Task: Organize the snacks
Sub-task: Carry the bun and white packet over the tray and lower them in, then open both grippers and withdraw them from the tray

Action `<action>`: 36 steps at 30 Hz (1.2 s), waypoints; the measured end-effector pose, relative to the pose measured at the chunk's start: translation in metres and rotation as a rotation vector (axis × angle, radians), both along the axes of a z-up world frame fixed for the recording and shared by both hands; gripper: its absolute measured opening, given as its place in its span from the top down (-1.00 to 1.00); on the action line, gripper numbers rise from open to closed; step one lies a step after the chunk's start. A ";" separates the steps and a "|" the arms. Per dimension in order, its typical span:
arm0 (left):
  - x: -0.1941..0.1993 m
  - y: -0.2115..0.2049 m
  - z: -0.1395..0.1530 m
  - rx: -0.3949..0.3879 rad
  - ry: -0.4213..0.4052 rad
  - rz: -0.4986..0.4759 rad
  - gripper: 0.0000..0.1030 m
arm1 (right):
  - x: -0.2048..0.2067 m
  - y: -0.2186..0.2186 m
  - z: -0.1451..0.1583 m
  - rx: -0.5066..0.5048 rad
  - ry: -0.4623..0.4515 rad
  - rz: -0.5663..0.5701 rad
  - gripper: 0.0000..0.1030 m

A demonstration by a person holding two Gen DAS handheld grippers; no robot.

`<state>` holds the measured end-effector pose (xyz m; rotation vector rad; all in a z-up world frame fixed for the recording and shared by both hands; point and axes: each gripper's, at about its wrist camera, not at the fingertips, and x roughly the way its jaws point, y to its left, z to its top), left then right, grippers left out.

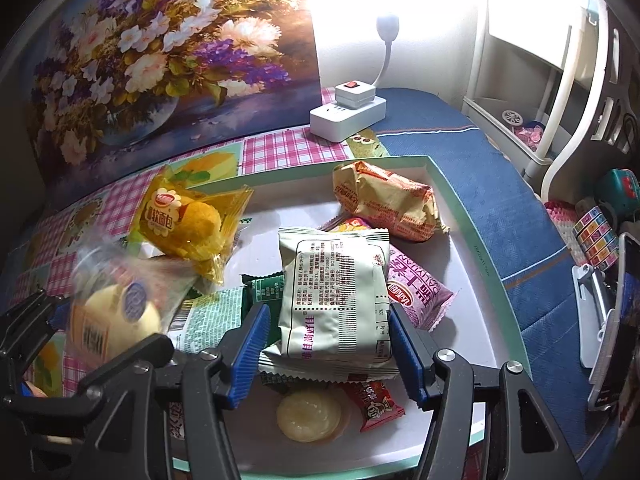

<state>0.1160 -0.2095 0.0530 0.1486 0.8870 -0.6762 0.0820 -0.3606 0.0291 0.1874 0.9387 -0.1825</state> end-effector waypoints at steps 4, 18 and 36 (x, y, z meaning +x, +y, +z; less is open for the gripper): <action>-0.003 0.002 0.002 -0.001 0.000 -0.002 -0.35 | 0.000 0.002 0.000 0.008 0.005 0.007 -0.25; -0.015 0.040 0.016 -0.080 -0.002 0.056 -0.85 | -0.018 -0.006 0.001 0.075 -0.009 0.015 -0.74; -0.063 0.141 -0.019 -0.015 0.036 0.323 -0.85 | -0.087 0.018 0.000 0.091 -0.021 0.056 -0.84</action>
